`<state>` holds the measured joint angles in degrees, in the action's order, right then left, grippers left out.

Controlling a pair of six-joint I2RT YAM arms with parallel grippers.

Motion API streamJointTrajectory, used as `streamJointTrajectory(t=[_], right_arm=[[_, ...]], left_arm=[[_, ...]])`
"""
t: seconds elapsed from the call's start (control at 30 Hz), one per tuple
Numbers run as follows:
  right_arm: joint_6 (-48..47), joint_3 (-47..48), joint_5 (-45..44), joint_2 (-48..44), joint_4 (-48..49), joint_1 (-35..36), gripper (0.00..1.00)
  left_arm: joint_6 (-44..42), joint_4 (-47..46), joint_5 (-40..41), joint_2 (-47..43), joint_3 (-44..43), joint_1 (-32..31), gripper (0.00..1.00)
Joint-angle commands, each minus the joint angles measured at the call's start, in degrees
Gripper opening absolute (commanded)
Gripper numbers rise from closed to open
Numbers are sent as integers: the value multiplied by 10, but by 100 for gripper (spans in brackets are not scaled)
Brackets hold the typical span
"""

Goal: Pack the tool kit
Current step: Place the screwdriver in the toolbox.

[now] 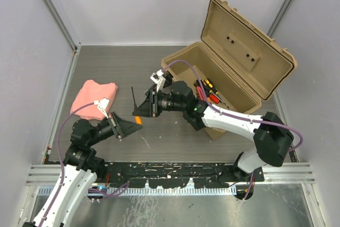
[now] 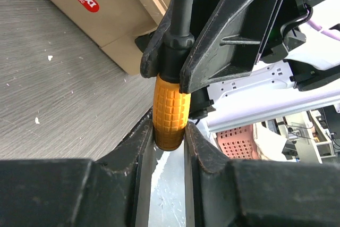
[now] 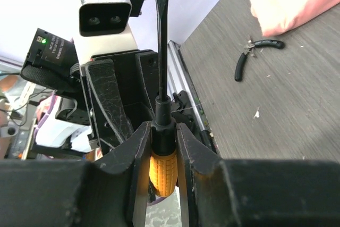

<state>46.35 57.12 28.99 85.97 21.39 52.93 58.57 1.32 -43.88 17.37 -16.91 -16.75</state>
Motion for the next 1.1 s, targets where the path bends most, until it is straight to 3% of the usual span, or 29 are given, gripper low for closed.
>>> streamJointTrajectory(t=[0.0, 0.1, 0.23, 0.4, 0.53, 0.8, 1.07], right_arm=[[-58, 5, -98, -57, -17, 7, 1], [-173, 21, -208, -100, -87, 34, 1], [-238, 20, -263, -142, -113, 35, 1], [-327, 47, -439, -173, -215, 33, 1], [-392, 40, -541, -215, -243, 7, 1], [-421, 89, -527, -211, -412, -143, 1], [-488, 96, -590, -155, -472, -194, 1]], left_arm=[[-14, -2, 5, -9, -32, 0, 30], [-20, 16, 6, -12, -44, 0, 75], [-57, 79, 21, -14, -70, -1, 98], [-99, 152, 55, -10, -95, -1, 98], [-111, 183, 66, -6, -101, 0, 98], [-117, 213, 90, -10, -103, 0, 98], [-143, 224, 117, 40, -168, 0, 98]])
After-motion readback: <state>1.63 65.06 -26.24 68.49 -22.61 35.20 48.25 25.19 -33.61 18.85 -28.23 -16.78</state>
